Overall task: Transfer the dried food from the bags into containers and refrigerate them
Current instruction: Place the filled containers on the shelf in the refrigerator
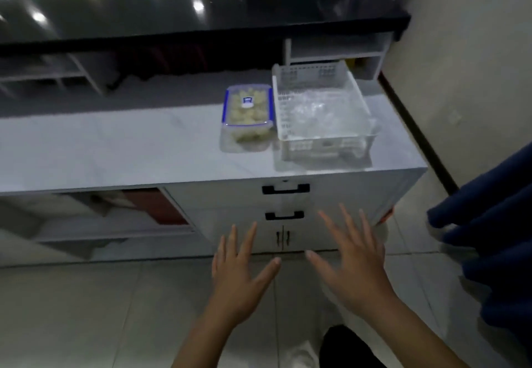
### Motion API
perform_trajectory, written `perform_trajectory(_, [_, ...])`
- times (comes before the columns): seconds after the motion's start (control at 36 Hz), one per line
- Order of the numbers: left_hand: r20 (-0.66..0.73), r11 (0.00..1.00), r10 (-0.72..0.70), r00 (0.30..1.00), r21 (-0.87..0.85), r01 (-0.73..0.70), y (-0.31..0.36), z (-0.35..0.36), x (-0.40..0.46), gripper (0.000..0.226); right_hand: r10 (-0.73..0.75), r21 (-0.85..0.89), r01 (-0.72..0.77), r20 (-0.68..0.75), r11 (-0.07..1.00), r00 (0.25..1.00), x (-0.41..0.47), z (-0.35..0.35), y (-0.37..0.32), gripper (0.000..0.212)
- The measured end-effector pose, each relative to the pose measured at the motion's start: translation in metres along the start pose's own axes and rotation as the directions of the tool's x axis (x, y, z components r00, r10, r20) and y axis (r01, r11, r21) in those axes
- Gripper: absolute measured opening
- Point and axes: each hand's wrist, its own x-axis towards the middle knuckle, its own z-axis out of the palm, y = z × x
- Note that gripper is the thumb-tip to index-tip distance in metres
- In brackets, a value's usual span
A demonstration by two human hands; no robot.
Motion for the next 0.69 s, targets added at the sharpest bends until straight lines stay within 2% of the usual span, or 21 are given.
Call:
perform_trajectory(0.25, [-0.134, 0.994, -0.025, 0.991, -0.109, 0.010, -0.014, -0.089, 0.108, 0.090, -0.302, -0.146, 0.295, -0.024, 0.944, 0.953, 0.140, -0.032, -0.084, 0.072])
perform_trajectory(0.33, [-0.173, 0.975, -0.044, 0.984, -0.223, 0.004, -0.006, -0.128, 0.162, 0.083, -0.378, -0.185, 0.363, -0.053, 0.913, 0.924, 0.195, -0.043, -0.108, 0.072])
perform_trajectory(0.42, [-0.229, 0.908, -0.110, 0.967, -0.418, 0.004, 0.014, -0.166, 0.232, 0.071, -0.384, -0.257, 0.374, 0.010, 0.891, 0.923, 0.254, -0.053, -0.126, 0.075])
perform_trajectory(0.47, [-0.193, 0.849, -0.180, 0.964, -0.525, 0.053, 0.027, -0.181, 0.277, 0.066, -0.361, -0.311, 0.381, 0.123, 0.871, 0.925, 0.291, -0.056, -0.135, 0.074])
perform_trajectory(0.56, [-0.053, 0.819, -0.259, 0.964, -0.542, 0.190, 0.031, -0.187, 0.337, 0.072, -0.299, -0.357, 0.387, 0.278, 0.850, 0.913, 0.335, -0.051, -0.142, 0.079])
perform_trajectory(0.69, [0.124, 0.752, -0.343, 0.931, -0.558, 0.351, 0.017, -0.185, 0.409, 0.080, -0.286, -0.382, 0.413, 0.347, 0.827, 0.893, 0.385, -0.038, -0.136, 0.085])
